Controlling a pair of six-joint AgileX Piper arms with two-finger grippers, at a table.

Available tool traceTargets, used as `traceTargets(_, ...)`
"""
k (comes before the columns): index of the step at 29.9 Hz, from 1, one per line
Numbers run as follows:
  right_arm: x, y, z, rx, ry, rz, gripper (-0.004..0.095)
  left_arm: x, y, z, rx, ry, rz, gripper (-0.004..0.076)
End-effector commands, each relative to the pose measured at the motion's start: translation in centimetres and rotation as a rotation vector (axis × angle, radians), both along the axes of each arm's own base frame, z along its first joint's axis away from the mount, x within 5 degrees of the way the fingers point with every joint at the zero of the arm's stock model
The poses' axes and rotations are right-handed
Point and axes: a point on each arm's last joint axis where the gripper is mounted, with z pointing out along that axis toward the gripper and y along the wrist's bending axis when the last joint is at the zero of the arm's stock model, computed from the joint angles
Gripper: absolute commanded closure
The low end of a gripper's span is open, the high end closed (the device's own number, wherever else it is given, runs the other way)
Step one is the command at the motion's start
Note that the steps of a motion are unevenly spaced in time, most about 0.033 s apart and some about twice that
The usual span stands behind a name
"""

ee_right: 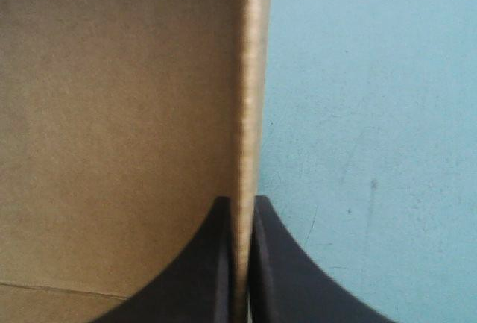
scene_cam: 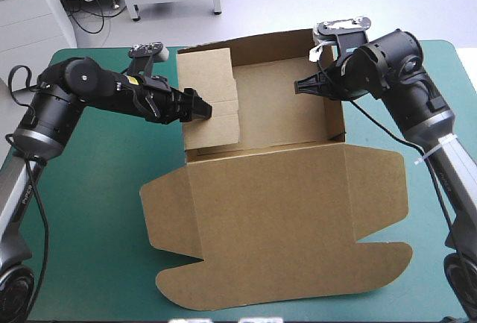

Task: Fold the box

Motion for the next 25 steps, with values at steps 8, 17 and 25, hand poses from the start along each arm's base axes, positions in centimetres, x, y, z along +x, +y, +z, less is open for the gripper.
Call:
traceTargets(8, -2.0, -0.3, 3.3, 0.100, -0.130, 0.001, 0.0925, -0.8, -1.3, 1.9, 0.086, -0.124, 0.231, 0.0219)
traceTargets(17, -2.6, -0.7, 3.8, 0.106, -0.138, -0.005, 0.0925, -0.1, -1.7, 1.7, 0.042, -0.134, 0.256, 0.0223)
traceTargets(25, -2.6, -0.7, 3.8, 0.111, -0.138, -0.017, 0.0925, -0.2, -1.8, 1.7, 0.025, -0.122, 0.254, 0.0738)
